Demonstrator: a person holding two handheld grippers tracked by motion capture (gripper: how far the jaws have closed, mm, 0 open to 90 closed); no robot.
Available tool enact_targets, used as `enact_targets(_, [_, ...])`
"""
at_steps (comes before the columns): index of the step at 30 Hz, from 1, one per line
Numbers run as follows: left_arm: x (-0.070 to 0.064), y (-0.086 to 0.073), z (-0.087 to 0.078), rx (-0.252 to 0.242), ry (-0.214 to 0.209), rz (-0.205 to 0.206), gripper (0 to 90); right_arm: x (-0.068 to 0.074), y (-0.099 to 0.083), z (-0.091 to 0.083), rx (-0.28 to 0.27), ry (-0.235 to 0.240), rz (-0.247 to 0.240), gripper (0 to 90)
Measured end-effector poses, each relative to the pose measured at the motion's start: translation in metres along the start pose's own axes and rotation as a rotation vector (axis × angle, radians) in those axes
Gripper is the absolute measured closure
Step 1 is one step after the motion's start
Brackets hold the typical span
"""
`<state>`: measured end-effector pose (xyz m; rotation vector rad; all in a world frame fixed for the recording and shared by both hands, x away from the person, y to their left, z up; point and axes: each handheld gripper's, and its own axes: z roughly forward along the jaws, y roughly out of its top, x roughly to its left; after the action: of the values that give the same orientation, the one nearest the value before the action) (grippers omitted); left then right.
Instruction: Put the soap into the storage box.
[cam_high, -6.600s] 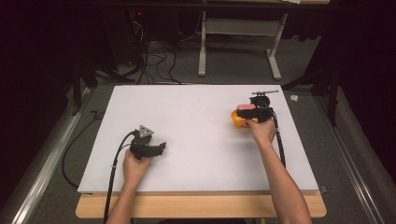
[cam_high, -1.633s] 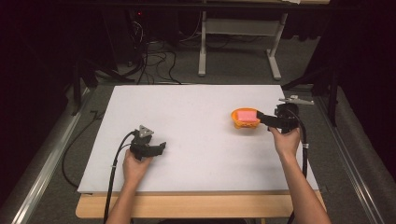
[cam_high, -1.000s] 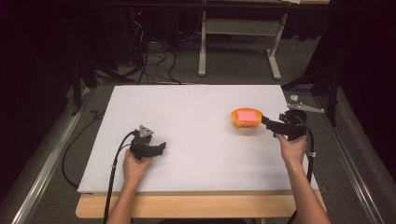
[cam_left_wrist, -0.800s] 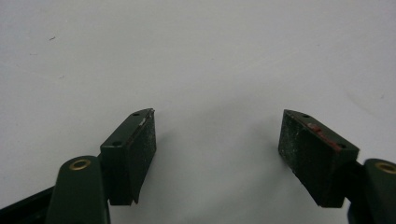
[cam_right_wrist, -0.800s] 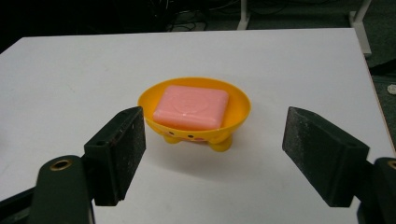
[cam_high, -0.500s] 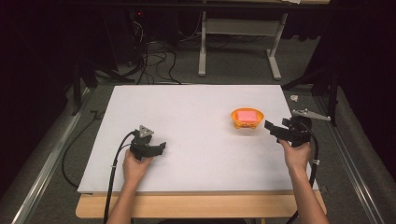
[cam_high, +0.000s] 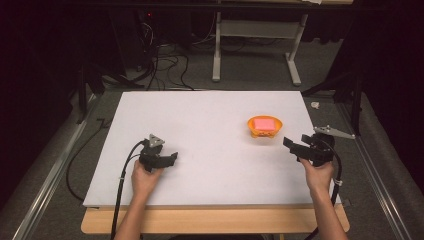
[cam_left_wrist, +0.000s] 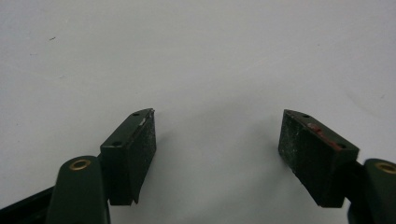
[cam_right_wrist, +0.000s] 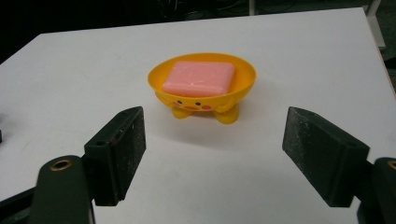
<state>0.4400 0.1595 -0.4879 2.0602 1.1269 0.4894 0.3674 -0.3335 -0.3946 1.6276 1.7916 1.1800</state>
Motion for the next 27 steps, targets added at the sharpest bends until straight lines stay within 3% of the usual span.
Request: enact_targets(27, [0.0,0.0,0.0,0.001,0.0,0.0,28.0,-0.002,-0.035,0.019,0.069,0.009,0.021,24.9])
